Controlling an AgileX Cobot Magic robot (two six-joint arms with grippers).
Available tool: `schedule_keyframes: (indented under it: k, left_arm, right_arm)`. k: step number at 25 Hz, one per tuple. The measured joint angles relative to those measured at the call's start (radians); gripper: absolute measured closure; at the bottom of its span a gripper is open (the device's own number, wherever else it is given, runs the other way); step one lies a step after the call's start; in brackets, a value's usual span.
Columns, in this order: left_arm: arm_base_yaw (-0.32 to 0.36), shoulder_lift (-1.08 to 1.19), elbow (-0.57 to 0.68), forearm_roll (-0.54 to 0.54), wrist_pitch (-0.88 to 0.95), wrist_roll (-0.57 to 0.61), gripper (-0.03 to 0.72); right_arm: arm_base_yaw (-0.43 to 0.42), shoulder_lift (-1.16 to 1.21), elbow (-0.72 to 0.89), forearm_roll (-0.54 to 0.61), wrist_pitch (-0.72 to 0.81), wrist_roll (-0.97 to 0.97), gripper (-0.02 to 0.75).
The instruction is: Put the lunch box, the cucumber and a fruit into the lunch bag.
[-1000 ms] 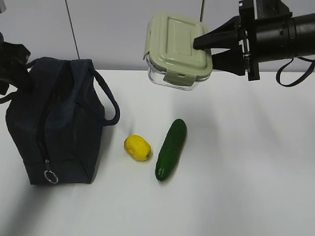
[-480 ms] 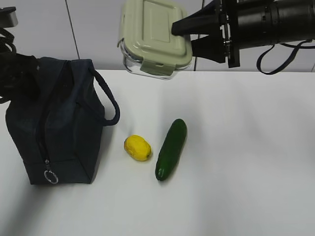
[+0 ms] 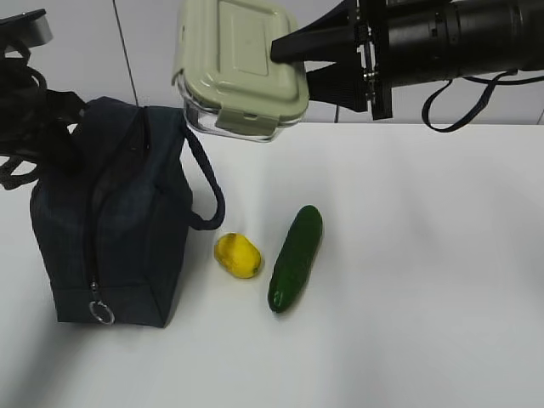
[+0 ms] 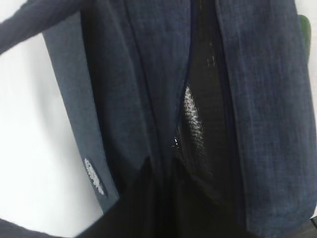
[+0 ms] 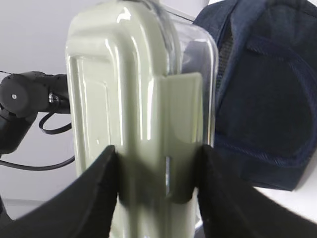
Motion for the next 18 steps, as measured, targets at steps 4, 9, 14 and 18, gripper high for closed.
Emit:
schedule_keyframes:
  k: [4, 9, 14, 18]
  left_arm:
    - [0.000, 0.000, -0.008, -0.020, 0.007, 0.013, 0.691]
    - [0.000, 0.000, -0.025, -0.100, 0.017, 0.058, 0.692]
    - [0.000, 0.000, -0.036, -0.174, 0.018, 0.090, 0.692]
    - [0.000, 0.000, -0.036, -0.206, 0.018, 0.110, 0.692]
  right_arm:
    - [0.015, 0.000, 0.000, 0.051, 0.000, -0.003, 0.385]
    - [0.054, 0.000, -0.001, 0.075, -0.055, -0.010, 0.385]
    - [0.066, 0.002, -0.001, 0.082, -0.108, -0.013, 0.386]
    - [0.070, 0.039, -0.001, 0.115, -0.113, -0.015, 0.386]
